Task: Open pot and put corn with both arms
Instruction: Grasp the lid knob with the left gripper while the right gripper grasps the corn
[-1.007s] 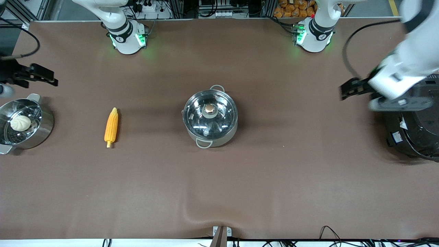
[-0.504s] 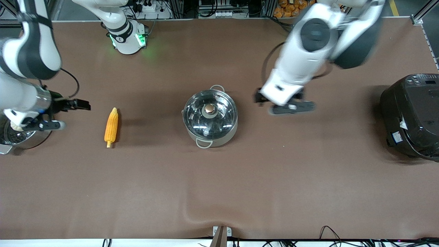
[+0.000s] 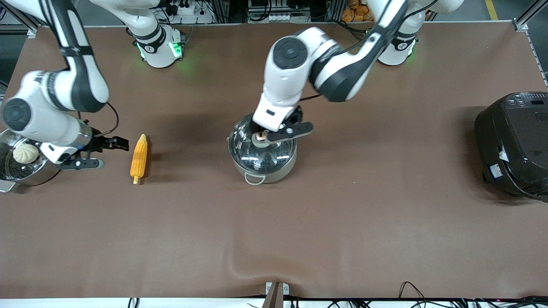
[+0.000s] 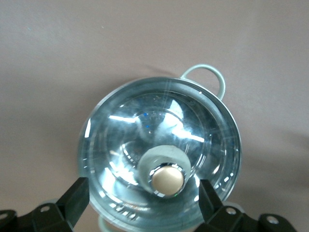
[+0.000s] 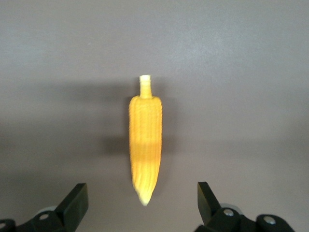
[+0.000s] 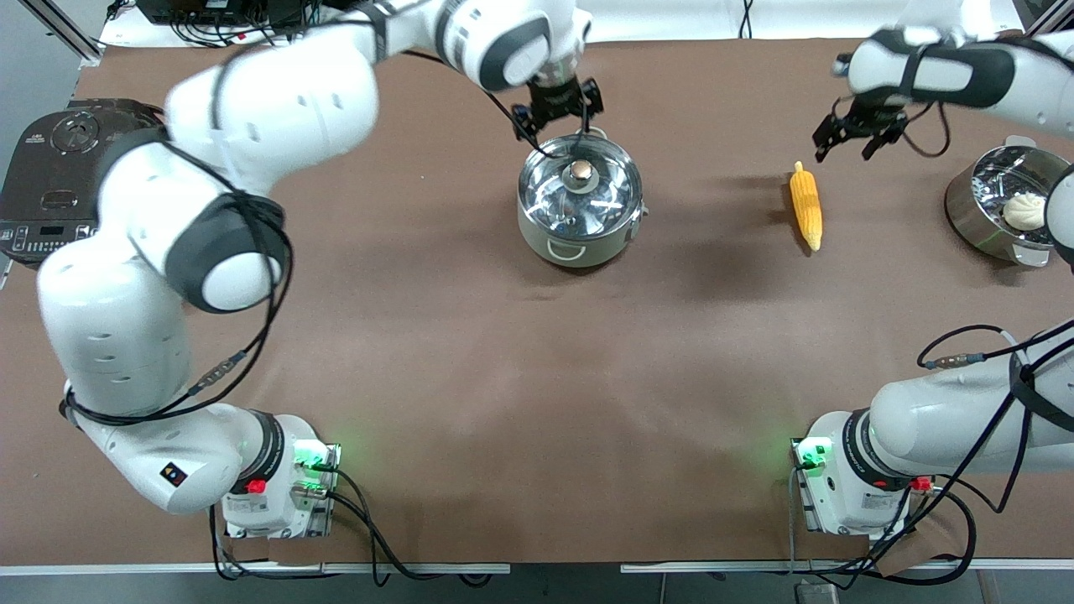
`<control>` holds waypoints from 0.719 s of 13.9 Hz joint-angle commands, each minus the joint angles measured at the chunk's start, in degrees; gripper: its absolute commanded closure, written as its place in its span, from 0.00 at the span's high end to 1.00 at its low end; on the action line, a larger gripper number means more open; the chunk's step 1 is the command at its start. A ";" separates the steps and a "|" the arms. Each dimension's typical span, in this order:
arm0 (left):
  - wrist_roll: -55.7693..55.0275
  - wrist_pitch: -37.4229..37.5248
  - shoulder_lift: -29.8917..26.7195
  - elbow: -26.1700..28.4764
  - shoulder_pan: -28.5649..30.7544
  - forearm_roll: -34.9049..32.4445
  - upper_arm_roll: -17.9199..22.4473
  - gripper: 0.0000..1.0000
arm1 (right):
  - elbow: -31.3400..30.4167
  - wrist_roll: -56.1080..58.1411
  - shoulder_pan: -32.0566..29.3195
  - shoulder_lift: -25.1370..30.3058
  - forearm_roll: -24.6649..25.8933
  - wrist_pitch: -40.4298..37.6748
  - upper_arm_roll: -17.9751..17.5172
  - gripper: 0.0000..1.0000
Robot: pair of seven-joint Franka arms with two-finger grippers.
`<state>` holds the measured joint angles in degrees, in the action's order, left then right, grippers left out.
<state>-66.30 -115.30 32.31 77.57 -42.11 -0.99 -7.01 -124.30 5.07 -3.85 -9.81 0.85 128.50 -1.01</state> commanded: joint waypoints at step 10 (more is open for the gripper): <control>-4.46 -2.48 6.62 -3.31 -4.91 -1.73 3.41 0.94 | -1.65 -6.47 -1.17 -11.90 0.99 14.85 0.04 1.00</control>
<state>-68.98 -117.45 37.43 76.17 -46.14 -1.24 -4.22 -126.36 1.92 -4.98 -21.20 1.26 143.33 -0.52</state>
